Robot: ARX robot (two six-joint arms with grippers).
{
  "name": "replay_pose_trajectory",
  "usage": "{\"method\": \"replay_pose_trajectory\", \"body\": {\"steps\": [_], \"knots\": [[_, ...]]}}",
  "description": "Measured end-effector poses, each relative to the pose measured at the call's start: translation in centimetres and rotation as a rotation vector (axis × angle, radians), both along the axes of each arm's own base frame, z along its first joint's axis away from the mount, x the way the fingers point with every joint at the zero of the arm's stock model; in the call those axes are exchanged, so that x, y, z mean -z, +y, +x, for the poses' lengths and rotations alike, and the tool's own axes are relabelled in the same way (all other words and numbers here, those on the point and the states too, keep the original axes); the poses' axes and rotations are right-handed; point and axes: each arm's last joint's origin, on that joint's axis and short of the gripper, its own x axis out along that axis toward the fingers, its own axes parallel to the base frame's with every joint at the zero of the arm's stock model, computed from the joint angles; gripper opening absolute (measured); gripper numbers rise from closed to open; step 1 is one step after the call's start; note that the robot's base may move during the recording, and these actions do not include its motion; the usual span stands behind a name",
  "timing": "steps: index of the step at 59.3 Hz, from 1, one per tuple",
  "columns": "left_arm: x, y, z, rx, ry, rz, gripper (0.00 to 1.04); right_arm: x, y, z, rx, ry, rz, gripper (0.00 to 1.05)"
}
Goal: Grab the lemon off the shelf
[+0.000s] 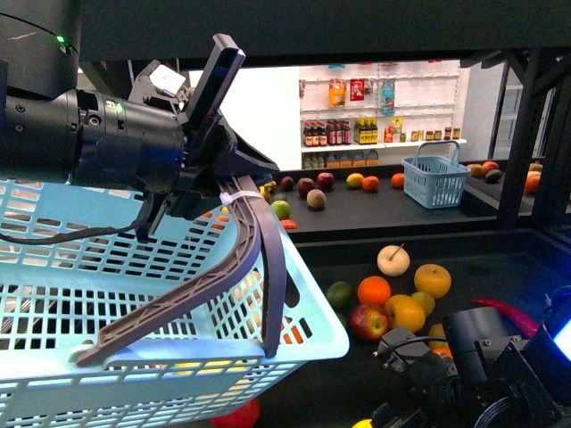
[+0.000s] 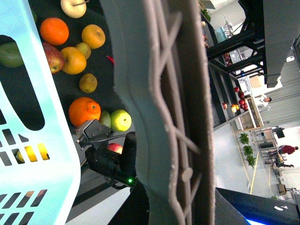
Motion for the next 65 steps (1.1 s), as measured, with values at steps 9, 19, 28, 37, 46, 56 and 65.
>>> {"method": "replay_pose_trajectory", "body": {"steps": [9, 19, 28, 37, 46, 56, 65], "knots": [[0.0, 0.0, 0.0, 0.000, 0.000, 0.000, 0.08, 0.4, 1.1, 0.2, -0.012, 0.023, -0.004, 0.97], [0.0, 0.0, 0.0, 0.000, 0.000, 0.000, 0.08, 1.3, 2.2, 0.9, -0.005, 0.076, -0.047, 0.97], [0.0, 0.0, 0.0, 0.000, 0.000, 0.000, 0.08, 1.1, 2.6, 2.1, 0.011, 0.093, -0.084, 0.97], [0.0, 0.0, 0.0, 0.000, 0.000, 0.000, 0.08, 1.6, 3.0, 2.9, 0.005, 0.164, -0.098, 0.97], [0.0, 0.0, 0.0, 0.000, 0.000, 0.000, 0.08, 1.7, 3.9, 3.6, -0.005, 0.235, -0.103, 0.97], [0.0, 0.0, 0.0, 0.000, 0.000, 0.000, 0.08, 2.1, 4.6, 3.6, -0.021, 0.303, -0.148, 0.97], [0.0, 0.0, 0.0, 0.000, 0.000, 0.000, 0.08, 3.9, 4.7, 2.9, -0.036, 0.348, -0.239, 0.97]]}}
